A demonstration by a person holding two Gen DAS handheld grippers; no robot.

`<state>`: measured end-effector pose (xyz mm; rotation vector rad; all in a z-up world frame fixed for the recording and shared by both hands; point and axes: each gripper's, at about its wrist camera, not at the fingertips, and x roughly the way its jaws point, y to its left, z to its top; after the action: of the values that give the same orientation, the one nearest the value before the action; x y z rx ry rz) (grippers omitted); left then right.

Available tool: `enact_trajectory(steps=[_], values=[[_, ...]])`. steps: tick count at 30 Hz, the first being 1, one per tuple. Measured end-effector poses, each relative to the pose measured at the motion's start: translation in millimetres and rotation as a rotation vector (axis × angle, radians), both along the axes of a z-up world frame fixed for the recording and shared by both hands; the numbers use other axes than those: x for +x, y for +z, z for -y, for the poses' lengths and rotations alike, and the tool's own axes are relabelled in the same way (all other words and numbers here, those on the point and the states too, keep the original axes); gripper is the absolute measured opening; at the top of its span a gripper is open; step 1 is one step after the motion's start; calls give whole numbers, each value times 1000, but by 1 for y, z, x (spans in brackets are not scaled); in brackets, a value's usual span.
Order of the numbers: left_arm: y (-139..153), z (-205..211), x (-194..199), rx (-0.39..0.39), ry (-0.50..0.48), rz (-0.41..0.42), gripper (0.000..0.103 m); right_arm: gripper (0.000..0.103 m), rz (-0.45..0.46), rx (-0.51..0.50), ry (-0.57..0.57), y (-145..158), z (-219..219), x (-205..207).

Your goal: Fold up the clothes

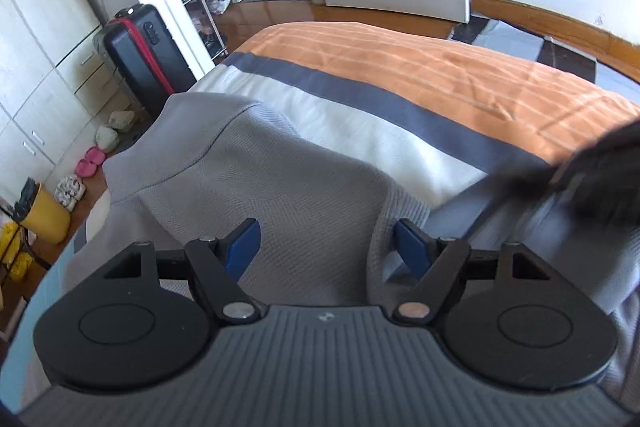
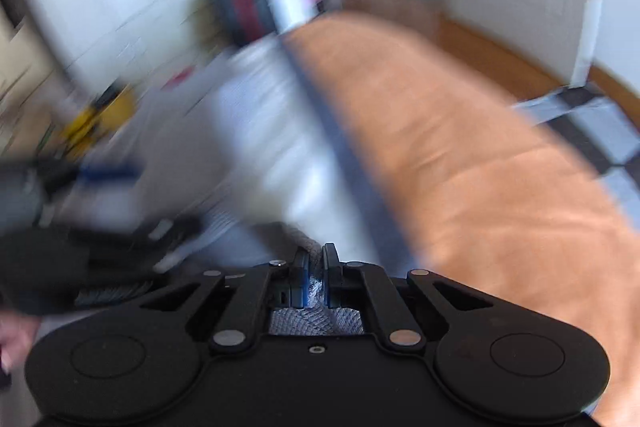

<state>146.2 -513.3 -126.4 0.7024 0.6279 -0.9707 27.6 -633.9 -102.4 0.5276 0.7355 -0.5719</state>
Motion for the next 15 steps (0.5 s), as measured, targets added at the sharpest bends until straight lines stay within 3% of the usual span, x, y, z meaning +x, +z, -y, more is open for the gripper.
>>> enact_trajectory(steps=[2,5,9,12,15], values=[[-3,5,6,11,4,12,75,6,-5,14,-83,-1,20,-14],[-6,17,6,33,-4,32,77,6,44,144,-124,-14,38,-26],[13,26,5,-34,-29,20,75,6,55,117,-88,-1,31,-26],[37,39,17,-102,5,-12,75,6,106,165,-93,1,38,-32],[52,64,39,-101,114,-16,75,6,102,205,-107,-7,46,-30]])
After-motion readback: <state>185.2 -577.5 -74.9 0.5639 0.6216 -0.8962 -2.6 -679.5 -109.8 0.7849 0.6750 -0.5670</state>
